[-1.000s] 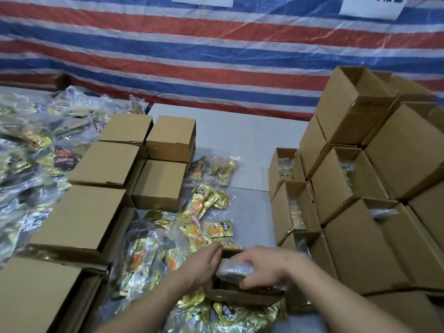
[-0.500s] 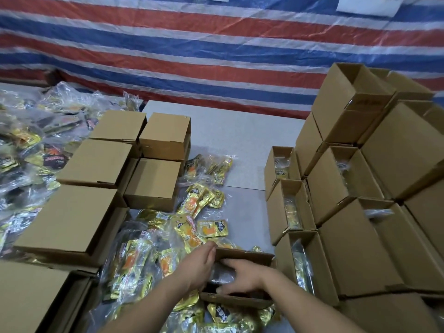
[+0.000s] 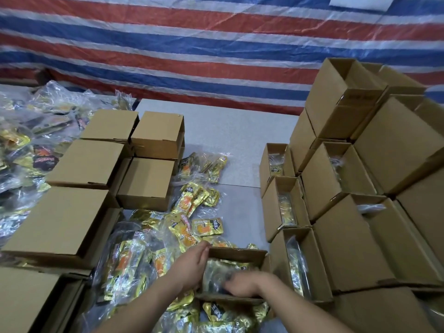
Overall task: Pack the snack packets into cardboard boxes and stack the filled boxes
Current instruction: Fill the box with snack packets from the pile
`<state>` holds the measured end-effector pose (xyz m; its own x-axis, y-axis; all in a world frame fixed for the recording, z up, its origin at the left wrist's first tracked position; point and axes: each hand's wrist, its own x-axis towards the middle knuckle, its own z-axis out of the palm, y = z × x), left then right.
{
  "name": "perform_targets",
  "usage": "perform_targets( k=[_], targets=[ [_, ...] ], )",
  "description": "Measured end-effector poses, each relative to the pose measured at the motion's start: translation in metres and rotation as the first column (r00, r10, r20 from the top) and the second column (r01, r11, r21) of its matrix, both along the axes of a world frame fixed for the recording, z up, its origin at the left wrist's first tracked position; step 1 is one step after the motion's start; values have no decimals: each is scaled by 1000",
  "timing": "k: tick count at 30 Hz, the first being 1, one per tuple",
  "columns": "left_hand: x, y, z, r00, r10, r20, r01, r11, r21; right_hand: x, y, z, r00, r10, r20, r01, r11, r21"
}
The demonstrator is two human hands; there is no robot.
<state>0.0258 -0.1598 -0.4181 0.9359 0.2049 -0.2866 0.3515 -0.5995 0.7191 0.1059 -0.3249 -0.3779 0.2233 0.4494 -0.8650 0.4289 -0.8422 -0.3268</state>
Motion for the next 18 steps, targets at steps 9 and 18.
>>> perform_targets(
  k=[9, 18],
  targets=[
    [0, -1, 2, 1000, -5, -20, 4, 1000, -9, 7, 0, 9, 980, -130, 152, 90, 966, 244],
    [5, 0, 10, 998, -21, -57, 20, 1000, -8, 14, -3, 23, 929, -269, 254, 158, 909, 385]
  ],
)
